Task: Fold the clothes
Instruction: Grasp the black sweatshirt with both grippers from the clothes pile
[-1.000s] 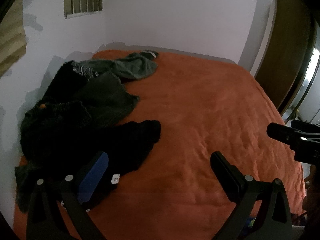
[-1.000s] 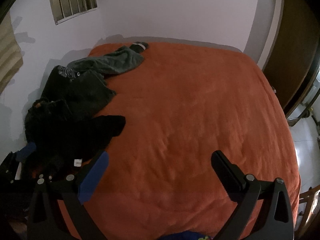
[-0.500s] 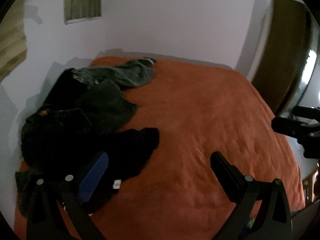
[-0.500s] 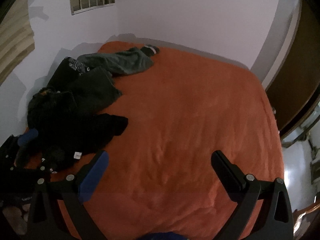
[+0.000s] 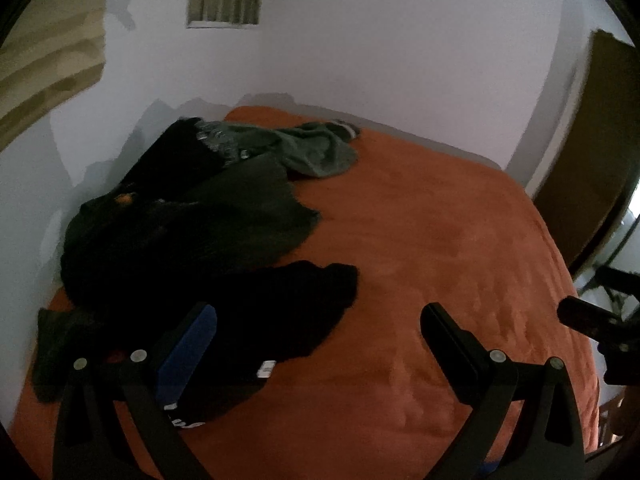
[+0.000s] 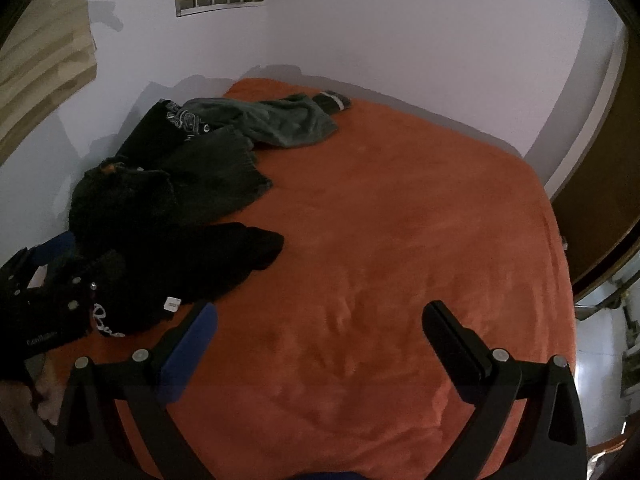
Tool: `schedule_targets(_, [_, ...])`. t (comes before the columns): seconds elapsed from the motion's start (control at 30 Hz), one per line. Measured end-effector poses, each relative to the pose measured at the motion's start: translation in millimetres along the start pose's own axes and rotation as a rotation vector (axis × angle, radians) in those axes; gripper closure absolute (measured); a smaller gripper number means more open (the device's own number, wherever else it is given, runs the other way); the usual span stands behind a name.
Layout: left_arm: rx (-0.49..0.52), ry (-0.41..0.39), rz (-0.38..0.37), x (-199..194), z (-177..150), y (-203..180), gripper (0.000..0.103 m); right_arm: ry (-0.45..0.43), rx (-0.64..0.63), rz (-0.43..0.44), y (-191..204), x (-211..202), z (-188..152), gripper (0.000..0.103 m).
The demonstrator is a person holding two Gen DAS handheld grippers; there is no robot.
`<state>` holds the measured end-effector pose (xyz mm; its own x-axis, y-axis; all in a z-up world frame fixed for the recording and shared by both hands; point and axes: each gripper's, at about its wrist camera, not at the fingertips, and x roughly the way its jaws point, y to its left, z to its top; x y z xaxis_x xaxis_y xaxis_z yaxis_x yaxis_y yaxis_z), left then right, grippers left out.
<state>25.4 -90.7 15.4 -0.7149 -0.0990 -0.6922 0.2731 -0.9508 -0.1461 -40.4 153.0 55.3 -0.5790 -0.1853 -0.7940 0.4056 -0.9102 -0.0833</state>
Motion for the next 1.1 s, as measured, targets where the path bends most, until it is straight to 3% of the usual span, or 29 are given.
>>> schedule_targets(0.4, [-0.047,0.072,0.109,30.0,-7.2,46.1,0.001,0.032,-0.033,0.037,34.5,47.2,1.6,0.000])
schedule_targets(0.87, [-0.112,0.134,0.237,72.9,-24.8,97.0,0.001,0.082,-0.101,0.105,87.0,132.7,-6.7,0.000])
schedule_targets(1.1, [-0.188,0.182,0.240,93.1,-36.9,129.5,0.001,0.073,-0.158,0.152,116.5,170.0,-2.2,0.000])
